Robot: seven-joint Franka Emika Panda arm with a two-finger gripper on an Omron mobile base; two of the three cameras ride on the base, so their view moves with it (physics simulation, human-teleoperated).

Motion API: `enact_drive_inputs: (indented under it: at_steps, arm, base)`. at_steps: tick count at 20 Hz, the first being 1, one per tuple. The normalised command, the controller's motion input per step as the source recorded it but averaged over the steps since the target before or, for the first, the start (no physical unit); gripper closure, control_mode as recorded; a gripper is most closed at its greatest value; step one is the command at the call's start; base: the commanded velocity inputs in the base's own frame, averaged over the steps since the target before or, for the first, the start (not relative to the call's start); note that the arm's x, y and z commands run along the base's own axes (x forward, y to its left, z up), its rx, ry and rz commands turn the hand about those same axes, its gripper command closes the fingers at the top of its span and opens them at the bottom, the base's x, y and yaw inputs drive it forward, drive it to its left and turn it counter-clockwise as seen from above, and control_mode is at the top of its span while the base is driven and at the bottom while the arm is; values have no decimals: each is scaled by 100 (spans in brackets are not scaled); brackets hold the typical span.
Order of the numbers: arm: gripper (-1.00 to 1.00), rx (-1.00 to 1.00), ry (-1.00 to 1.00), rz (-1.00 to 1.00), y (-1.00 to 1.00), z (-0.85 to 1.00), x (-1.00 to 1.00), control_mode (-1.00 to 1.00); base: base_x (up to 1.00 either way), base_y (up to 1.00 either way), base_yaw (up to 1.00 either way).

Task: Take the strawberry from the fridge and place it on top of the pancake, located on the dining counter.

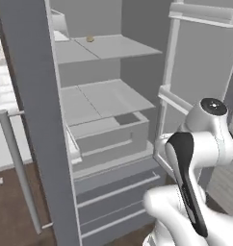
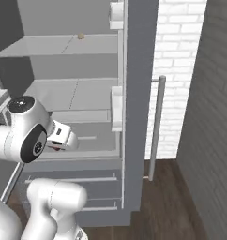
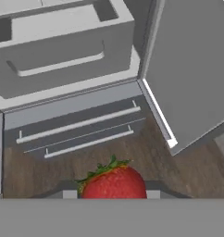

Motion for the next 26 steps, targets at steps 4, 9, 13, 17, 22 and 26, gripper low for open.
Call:
enact_drive_inputs:
  at_steps: [4, 9, 13, 17, 22, 26]
  arm:
    - [100, 0, 0, 0, 0, 0, 0, 100]
    - [100, 0, 0, 0, 0, 0, 0, 100]
    - [100, 0, 0, 0, 0, 0, 0, 100]
    - [100, 0, 0, 0, 0, 0, 0, 100]
    - [100, 0, 0, 0, 0, 0, 0, 100]
    - [100, 0, 0, 0, 0, 0, 0, 100]
  base:
    - [-64, 4, -68]
    - [-61, 0, -85]
    - [-19, 0, -96]
    - [-3, 0, -99]
    - [0, -6, -97]
    - [0, -19, -95]
